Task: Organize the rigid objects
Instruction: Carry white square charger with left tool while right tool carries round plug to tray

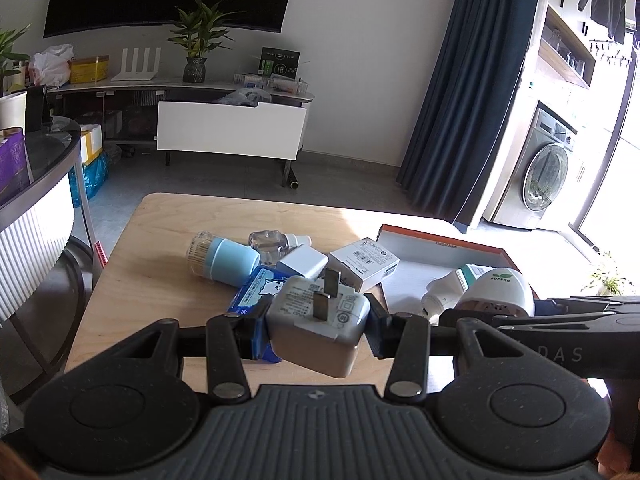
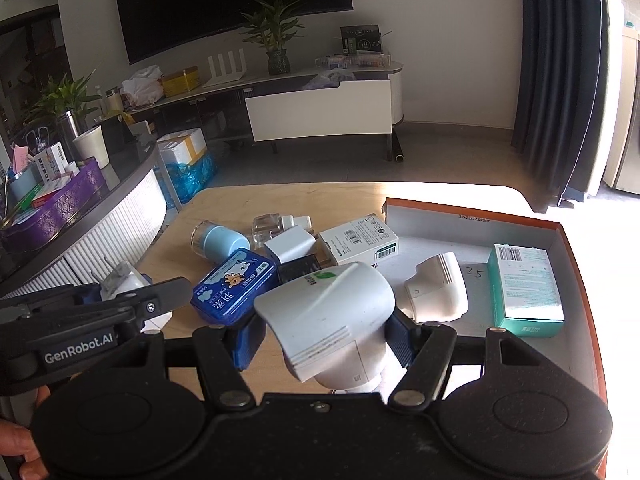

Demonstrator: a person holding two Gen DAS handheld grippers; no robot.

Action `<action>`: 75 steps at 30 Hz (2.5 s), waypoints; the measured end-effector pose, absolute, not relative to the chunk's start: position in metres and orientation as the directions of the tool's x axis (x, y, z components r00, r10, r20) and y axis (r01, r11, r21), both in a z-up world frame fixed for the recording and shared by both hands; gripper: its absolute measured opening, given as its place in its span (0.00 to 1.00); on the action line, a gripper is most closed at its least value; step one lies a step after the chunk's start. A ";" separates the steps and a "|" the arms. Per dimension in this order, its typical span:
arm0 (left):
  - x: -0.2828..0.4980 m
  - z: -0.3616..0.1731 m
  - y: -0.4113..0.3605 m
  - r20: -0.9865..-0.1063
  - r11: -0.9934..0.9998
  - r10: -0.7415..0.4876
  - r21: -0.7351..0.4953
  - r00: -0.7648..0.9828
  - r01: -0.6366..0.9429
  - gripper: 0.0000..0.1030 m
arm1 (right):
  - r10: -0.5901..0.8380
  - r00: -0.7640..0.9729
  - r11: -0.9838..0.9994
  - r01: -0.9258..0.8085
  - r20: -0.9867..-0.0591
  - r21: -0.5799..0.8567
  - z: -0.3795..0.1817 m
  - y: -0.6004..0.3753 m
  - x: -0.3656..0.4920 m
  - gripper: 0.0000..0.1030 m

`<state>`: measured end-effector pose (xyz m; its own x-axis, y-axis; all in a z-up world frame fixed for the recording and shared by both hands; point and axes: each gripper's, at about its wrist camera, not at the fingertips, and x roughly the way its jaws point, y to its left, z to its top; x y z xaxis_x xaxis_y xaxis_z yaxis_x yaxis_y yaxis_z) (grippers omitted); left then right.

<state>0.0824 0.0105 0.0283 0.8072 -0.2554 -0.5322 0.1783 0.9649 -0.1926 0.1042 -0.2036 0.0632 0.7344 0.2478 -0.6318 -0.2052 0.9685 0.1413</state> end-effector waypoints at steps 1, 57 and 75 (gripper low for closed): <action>0.083 0.028 0.009 -0.532 0.965 -0.258 -0.191 0.806 0.182 0.45 | 0.244 0.736 0.969 -0.202 -0.632 0.140 0.063 -0.205 0.104 0.75; 0.099 0.007 -0.098 -0.590 0.901 -0.411 -0.147 0.695 0.408 0.45 | 0.065 0.769 0.983 0.060 -0.636 0.173 0.055 -0.314 0.094 0.75; 0.113 0.000 -0.126 -0.611 0.888 -0.425 -0.138 0.668 0.439 0.45 | 0.024 0.767 0.980 0.110 -0.641 0.169 0.049 -0.338 0.105 0.76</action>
<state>0.1133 -0.1263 -0.0005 0.6676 -0.4251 -0.6112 0.4390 0.8878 -0.1379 0.1047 -0.3384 0.0492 0.7671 0.0241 -0.6411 0.1101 0.9795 0.1685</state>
